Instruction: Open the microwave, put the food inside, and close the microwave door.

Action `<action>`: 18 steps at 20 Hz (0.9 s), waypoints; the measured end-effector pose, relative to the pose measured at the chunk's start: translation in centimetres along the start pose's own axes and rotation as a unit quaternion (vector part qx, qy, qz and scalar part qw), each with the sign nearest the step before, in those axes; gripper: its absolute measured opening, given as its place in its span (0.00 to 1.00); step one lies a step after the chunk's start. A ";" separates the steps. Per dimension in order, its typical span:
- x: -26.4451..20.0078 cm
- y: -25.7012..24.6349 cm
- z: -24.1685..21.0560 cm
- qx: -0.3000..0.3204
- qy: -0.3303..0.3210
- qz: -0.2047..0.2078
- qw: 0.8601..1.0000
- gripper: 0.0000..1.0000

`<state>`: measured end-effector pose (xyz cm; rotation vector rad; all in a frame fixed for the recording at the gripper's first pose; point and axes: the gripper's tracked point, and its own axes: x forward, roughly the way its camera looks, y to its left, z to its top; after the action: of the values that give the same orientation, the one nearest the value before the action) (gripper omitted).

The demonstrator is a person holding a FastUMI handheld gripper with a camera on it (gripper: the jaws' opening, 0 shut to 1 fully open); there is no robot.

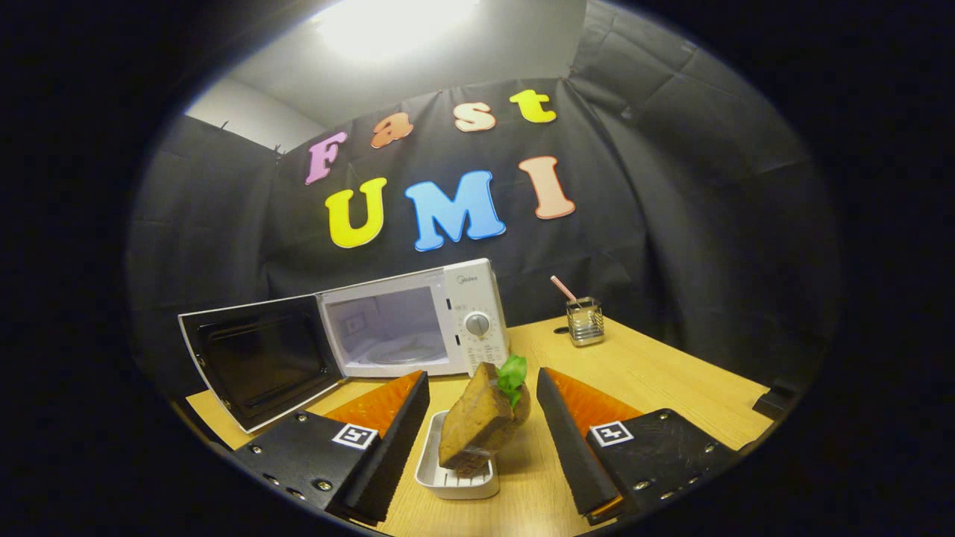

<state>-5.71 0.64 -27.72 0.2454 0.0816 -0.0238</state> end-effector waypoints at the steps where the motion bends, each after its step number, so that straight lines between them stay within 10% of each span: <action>1: 0.5 -0.4 -0.7 0.009 0.009 -0.002 1.000 0.88; 8: 3.1 -1.0 -4.1 0.045 0.058 0.018 0.997 0.72; 14: 2.7 0.1 -3.6 0.064 0.061 0.037 0.995 0.23; 18: 2.2 0.9 -2.7 0.037 0.048 0.030 0.998 0.16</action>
<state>-3.69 2.19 -30.33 0.3222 0.1691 0.0439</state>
